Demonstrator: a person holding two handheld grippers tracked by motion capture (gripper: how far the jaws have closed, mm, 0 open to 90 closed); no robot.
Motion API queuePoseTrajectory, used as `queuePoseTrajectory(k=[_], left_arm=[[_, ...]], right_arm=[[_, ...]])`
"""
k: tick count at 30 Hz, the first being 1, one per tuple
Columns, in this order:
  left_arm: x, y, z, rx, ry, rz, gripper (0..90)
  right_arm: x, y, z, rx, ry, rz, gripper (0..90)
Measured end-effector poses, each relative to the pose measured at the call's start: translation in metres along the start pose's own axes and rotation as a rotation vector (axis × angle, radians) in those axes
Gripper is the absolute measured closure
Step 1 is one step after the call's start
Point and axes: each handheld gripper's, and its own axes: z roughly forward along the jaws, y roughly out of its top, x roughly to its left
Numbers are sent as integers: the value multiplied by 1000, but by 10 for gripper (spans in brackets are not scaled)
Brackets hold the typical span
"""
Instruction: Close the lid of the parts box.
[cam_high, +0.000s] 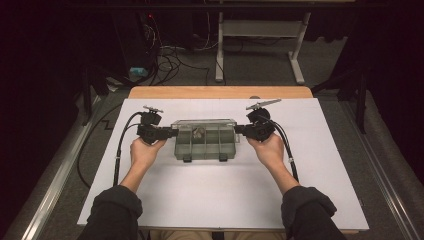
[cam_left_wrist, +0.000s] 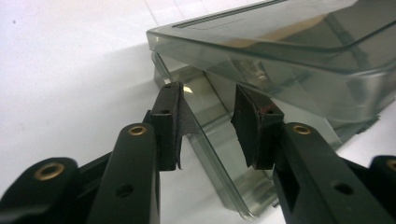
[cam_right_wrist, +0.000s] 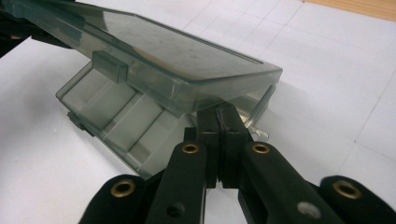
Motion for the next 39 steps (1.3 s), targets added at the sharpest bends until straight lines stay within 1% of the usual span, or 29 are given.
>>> queuePoseTrajectory(k=[4, 7, 13, 16, 19, 22, 23, 24, 26, 27, 30, 32, 34, 37, 39], left_arm=[[-2, -4, -3, -9, 8, 6, 635], [-4, -7, -5, -13, 6, 13, 635], [-6, -12, -8, -4, 7, 30, 635], [-6, -15, -8, 8, 10, 36, 634], [-2, -18, -11, 14, 15, 28, 633], [3, -21, -13, 23, 18, 10, 633], [4, -21, -16, 22, 26, 9, 633], [5, -21, -18, 13, 31, 8, 635], [5, -20, -24, -11, 27, 4, 639], [4, -19, -26, -19, 28, 10, 640], [-1, -15, -33, -35, 50, 52, 637], [-5, -13, -37, -55, 43, 72, 631], [-11, -11, -39, -60, 50, 98, 628], [-21, -10, -38, -51, 48, 137, 627], [-25, -10, -35, -29, 37, 148, 627]], right_arm=[[-2, -5, 1, 5, 10, 6, 896], [-2, -9, 1, 6, 16, 5, 895], [-2, -15, 2, 9, 27, 3, 890], [-2, -17, 1, 5, 34, -3, 890], [-1, -18, 1, 6, 35, -8, 890], [0, -20, 1, 9, 36, -6, 890], [0, -20, 1, 10, 36, -7, 890], [0, -21, 2, 12, 37, -9, 890], [0, -22, 3, 14, 38, -10, 890], [-1, -23, 3, 16, 39, -9, 890], [-1, -26, 5, 23, 46, -15, 885], [-1, -29, 7, 32, 47, -16, 885], [-1, -31, 8, 37, 47, -15, 885], [-1, -32, 9, 44, 42, -21, 885], [0, -33, 10, 45, 42, -22, 885]])
